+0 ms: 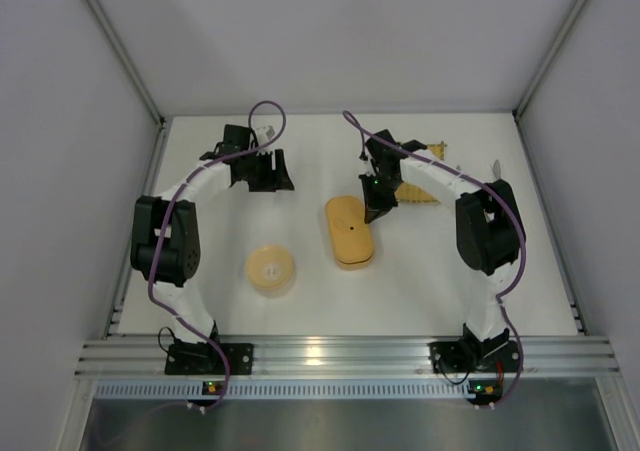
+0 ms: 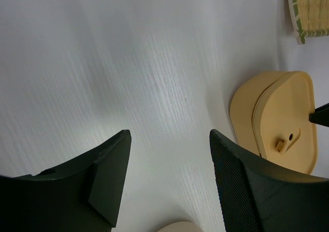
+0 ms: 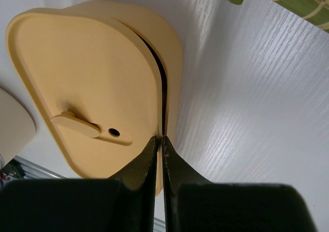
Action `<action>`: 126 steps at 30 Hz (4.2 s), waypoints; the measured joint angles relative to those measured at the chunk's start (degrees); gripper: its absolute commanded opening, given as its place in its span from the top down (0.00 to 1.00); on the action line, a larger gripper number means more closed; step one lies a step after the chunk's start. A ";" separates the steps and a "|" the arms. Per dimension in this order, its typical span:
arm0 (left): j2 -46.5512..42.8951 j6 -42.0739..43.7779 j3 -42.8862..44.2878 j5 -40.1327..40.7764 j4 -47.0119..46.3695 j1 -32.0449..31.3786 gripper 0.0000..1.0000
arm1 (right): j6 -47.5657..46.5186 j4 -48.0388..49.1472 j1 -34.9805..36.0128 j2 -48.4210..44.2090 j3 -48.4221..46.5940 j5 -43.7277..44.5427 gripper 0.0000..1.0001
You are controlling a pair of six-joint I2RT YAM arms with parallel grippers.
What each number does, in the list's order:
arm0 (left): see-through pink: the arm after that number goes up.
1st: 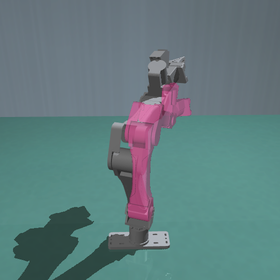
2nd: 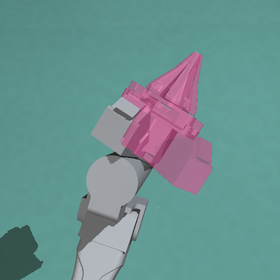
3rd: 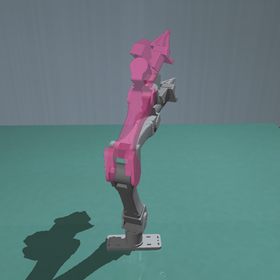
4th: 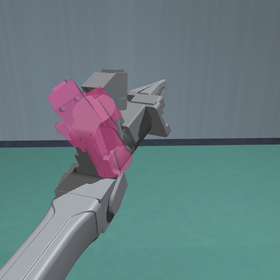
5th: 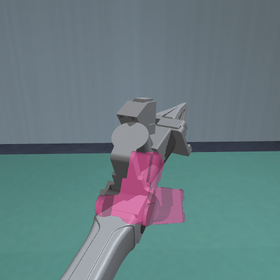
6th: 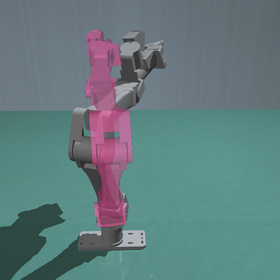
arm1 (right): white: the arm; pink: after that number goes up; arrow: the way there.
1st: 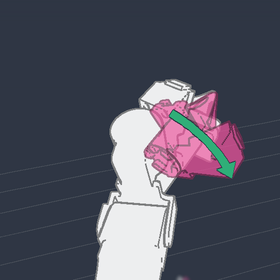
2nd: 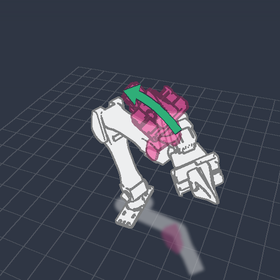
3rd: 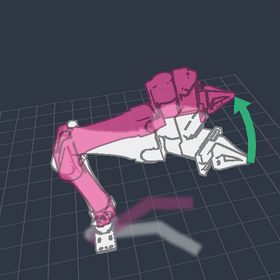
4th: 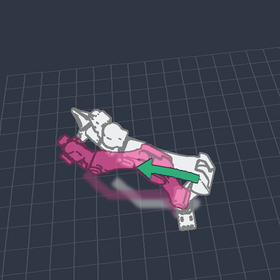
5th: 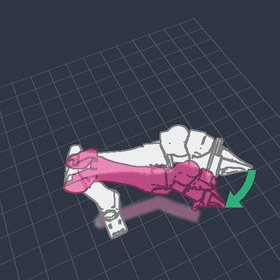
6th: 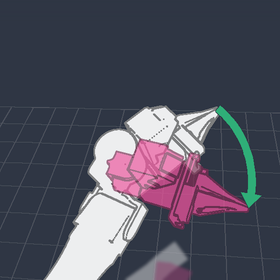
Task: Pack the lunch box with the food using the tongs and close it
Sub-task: Close the box lid on the packing box.
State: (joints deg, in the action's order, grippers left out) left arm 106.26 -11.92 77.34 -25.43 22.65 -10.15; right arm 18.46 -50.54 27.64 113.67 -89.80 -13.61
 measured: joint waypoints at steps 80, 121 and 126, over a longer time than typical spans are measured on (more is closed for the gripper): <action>4.00 43.30 10.21 8.79 19.63 -30.40 0.25 | -4.74 4.17 -26.62 -12.81 6.95 -31.04 0.09; 2.93 33.00 14.78 8.31 15.87 -25.07 0.26 | 1.29 18.16 -10.60 5.05 -0.17 -19.52 0.82; 2.58 33.00 14.36 8.13 15.85 -24.96 0.26 | 1.14 18.14 -10.01 5.40 -0.22 -19.21 0.85</action>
State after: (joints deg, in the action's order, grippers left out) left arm 108.84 21.08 91.70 -17.30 38.50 -35.11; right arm 19.59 -32.40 17.63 119.07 -90.02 -32.82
